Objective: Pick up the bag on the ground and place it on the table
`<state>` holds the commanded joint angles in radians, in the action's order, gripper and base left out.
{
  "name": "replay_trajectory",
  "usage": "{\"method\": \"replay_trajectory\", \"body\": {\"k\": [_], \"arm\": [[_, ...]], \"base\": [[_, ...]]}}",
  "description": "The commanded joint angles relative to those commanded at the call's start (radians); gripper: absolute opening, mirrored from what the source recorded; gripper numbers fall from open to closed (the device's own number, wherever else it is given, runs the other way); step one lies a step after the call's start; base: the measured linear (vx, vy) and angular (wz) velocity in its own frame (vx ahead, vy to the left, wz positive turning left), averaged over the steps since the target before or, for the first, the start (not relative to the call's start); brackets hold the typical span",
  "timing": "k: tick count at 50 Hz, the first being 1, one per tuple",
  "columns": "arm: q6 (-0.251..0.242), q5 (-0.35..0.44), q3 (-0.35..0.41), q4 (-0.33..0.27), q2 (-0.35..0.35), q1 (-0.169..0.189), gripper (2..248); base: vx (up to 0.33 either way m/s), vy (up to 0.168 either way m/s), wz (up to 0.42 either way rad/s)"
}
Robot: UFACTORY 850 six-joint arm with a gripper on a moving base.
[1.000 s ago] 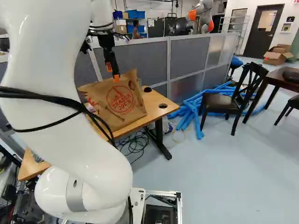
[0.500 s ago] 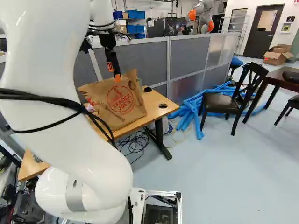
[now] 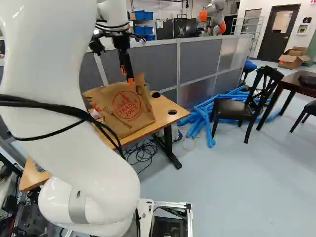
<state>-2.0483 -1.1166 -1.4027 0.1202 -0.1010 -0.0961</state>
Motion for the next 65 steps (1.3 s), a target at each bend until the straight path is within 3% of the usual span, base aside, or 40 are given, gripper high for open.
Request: {"method": "replay_trajectory", "body": {"k": [65], "arm": [[0.000, 0.000, -0.021, 0.000, -0.020, 0.190, 247]], "base": [[0.000, 0.000, 0.000]]}}
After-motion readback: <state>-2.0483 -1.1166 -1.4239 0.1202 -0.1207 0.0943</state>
